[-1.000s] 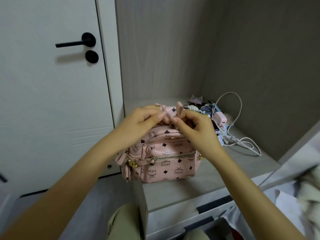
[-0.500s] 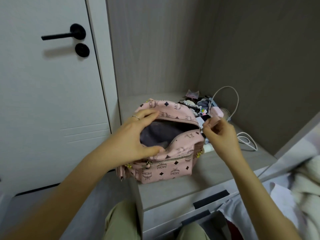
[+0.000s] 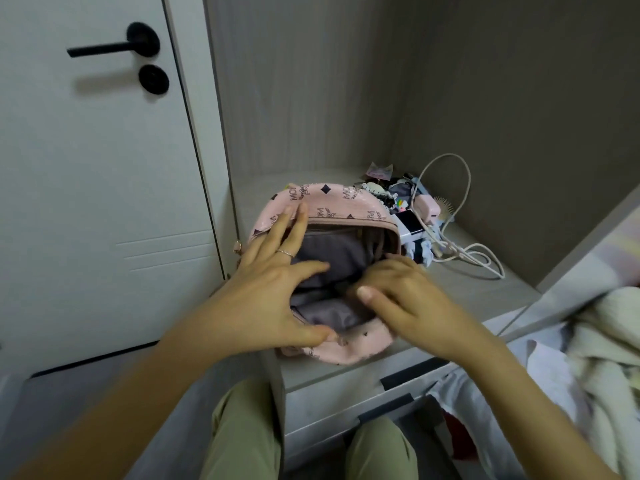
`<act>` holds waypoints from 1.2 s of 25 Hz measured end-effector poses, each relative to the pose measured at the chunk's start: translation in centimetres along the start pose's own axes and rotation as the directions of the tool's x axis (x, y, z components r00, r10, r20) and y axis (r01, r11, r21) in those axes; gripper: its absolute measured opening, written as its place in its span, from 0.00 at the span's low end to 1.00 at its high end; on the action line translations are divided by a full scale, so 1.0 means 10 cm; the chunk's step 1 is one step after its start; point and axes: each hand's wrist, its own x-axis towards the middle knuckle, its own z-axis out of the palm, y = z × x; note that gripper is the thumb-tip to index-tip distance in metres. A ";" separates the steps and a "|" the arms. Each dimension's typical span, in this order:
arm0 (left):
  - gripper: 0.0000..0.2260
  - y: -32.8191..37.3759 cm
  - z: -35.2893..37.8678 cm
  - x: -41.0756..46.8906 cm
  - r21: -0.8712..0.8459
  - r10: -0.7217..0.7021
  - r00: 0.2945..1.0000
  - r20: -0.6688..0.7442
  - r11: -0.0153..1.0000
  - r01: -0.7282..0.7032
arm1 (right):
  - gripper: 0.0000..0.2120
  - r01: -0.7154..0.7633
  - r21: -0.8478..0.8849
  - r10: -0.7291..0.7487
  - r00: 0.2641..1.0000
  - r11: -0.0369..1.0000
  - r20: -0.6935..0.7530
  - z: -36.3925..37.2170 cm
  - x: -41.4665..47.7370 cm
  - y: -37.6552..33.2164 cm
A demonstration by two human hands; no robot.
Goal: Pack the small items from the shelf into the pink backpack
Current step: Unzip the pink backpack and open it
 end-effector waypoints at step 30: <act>0.51 0.33 0.29 -0.30 0.220 -0.031 0.885 -0.465 0.964 0.150 | 0.40 -0.256 0.610 0.454 0.870 0.750 -0.193 0.39 -0.28 -0.23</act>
